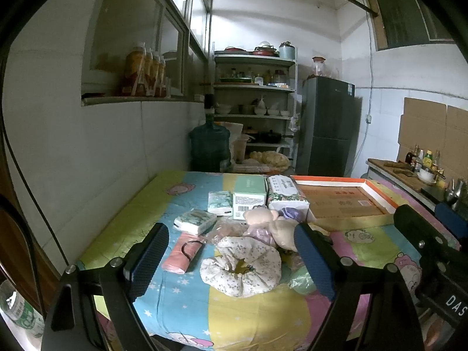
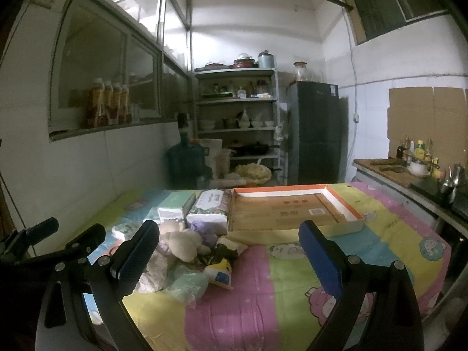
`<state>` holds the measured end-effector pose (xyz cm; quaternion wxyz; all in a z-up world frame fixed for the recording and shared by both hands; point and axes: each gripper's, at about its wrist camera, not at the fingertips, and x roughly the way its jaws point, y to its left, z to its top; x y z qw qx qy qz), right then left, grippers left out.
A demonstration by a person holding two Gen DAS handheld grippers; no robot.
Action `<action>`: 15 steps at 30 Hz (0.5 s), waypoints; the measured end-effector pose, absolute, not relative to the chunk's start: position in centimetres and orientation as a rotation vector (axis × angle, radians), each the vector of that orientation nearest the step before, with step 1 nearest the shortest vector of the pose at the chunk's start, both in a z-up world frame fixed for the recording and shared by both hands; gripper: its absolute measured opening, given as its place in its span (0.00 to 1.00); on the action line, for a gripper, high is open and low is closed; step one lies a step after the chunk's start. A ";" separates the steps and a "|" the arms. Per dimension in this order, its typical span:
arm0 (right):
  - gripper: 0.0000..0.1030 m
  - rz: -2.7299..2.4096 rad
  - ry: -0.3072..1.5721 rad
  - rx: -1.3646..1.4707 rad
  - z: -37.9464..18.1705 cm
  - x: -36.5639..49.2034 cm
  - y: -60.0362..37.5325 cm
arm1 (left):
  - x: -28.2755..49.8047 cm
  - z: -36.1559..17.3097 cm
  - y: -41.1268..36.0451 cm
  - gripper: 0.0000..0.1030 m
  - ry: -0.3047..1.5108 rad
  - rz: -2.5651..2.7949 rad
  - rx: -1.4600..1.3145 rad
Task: Organize soft objects
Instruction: 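Move both grippers toward the pile of soft items on the sheet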
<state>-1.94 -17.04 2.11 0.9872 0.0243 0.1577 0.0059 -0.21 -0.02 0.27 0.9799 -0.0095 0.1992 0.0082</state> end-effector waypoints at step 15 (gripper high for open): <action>0.94 0.013 0.330 0.056 1.6 -2.3 -17.7 | 0.5 -0.4 1.0 0.85 0.415 0.029 -0.050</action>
